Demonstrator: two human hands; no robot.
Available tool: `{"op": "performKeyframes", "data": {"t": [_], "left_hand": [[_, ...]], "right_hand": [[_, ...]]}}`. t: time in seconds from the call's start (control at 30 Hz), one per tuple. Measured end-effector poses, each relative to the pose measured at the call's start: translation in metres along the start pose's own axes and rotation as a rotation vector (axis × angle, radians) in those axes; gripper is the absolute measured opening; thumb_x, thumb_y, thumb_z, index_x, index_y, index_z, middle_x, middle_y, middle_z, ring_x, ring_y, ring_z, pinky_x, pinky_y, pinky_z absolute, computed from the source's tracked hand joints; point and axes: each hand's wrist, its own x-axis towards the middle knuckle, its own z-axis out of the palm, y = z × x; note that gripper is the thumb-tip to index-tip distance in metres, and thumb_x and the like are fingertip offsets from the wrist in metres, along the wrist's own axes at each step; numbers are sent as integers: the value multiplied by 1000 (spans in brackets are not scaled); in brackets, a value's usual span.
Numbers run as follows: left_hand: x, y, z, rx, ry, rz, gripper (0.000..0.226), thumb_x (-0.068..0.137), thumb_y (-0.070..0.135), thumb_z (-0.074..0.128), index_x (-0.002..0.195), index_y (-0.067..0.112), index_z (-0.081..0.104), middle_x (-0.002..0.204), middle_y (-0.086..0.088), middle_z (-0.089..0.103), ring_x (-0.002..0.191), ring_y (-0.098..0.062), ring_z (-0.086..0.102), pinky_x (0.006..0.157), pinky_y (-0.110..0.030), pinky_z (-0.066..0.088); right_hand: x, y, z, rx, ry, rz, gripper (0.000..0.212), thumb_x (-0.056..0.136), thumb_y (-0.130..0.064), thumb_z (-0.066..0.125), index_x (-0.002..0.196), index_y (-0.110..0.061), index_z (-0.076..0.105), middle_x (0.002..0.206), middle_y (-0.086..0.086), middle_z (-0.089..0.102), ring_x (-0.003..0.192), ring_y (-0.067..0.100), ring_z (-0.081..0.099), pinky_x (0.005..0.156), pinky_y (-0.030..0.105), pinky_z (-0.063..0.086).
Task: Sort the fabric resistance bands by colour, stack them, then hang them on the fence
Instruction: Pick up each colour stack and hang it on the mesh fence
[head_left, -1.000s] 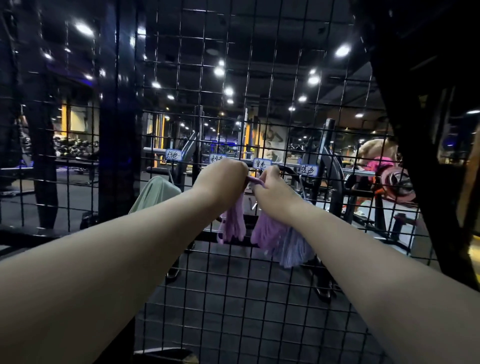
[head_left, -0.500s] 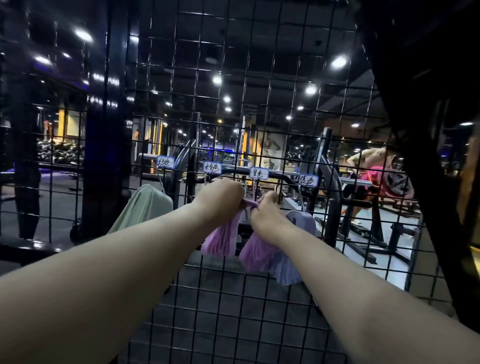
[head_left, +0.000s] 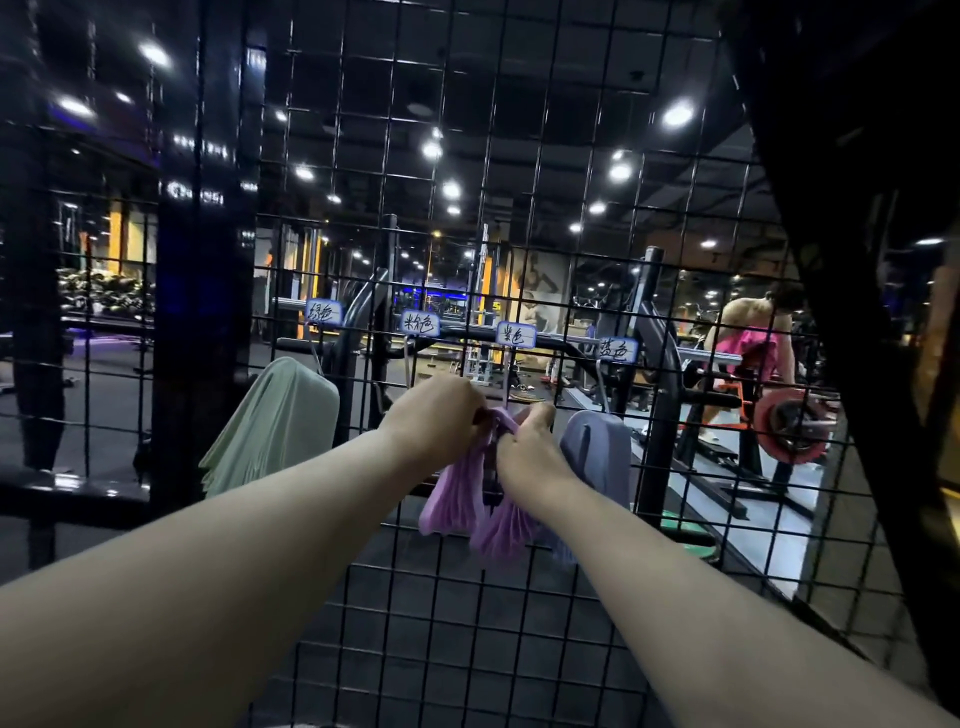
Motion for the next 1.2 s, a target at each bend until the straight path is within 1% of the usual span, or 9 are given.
{"op": "performKeyframes", "data": {"t": [0.13, 0.23, 0.43, 0.53, 0.7, 0.83, 1.0, 1.1, 1.2], "left_hand": [[-3, 1, 0, -14, -15, 4, 16, 93, 25, 64, 95, 13, 75, 83, -3, 71, 62, -15, 59, 50, -17, 40], [-6, 4, 0, -17, -28, -7, 16, 91, 22, 63, 99, 12, 72, 91, -7, 72, 73, -22, 64, 63, -34, 54], [-14, 6, 13, -64, 6, -68, 12, 94, 19, 57, 103, 12, 54, 91, -8, 68, 75, -26, 61, 58, -33, 42], [-19, 7, 20, -152, -14, -82, 15, 94, 19, 56, 105, 12, 49, 89, -7, 68, 77, -28, 66, 58, -37, 47], [-28, 8, 28, -234, 7, -99, 16, 93, 21, 56, 106, 12, 52, 89, -5, 70, 78, -25, 69, 60, -37, 52], [-39, 9, 40, -311, -80, -177, 18, 89, 21, 61, 101, 16, 48, 90, -1, 66, 79, -22, 64, 64, -33, 49], [-51, 5, 51, -631, -181, -267, 40, 82, 9, 64, 117, 14, 43, 99, -3, 64, 86, -17, 65, 76, -36, 58], [-58, 3, 49, -1101, -301, -397, 52, 88, 1, 64, 130, 17, 36, 113, -11, 66, 95, -22, 69, 69, -31, 60], [-59, -4, 47, -1317, -343, -425, 55, 89, -5, 58, 135, 17, 36, 120, -17, 66, 109, -31, 65, 89, -40, 57]], "right_hand": [[-3, -1, 1, 25, -5, -7, 13, 101, -15, 33, 109, -20, 25, 79, 7, 47, 59, 19, 44, 45, 29, 30], [-5, -1, 0, 38, -7, 5, 14, 101, -17, 34, 111, -19, 25, 79, 5, 46, 61, 18, 45, 47, 29, 30], [-11, 1, 8, 3, 20, -7, 15, 101, -18, 33, 112, -17, 24, 81, 4, 49, 64, 18, 49, 49, 29, 33], [-13, 6, 12, -50, 22, -35, 15, 102, -16, 32, 113, -14, 23, 80, 5, 51, 64, 19, 50, 56, 31, 36], [-12, 16, 19, -103, 102, -54, 21, 101, -15, 41, 117, -11, 28, 118, 21, 58, 97, 31, 59, 78, 37, 45], [-15, 26, 20, -64, 15, -23, 27, 99, -16, 46, 117, -9, 29, 103, 14, 63, 93, 32, 63, 82, 45, 52], [-16, 39, 17, -19, -20, 6, 24, 93, -20, 56, 108, -17, 38, 91, 7, 63, 80, 22, 63, 67, 34, 51], [-14, 42, 13, 69, -92, 56, 33, 83, -28, 65, 108, -17, 46, 99, 11, 66, 87, 26, 67, 82, 46, 57], [-14, 45, 5, 169, -192, 86, 44, 77, -28, 69, 114, -15, 50, 104, 12, 68, 91, 24, 67, 85, 43, 56]]}}
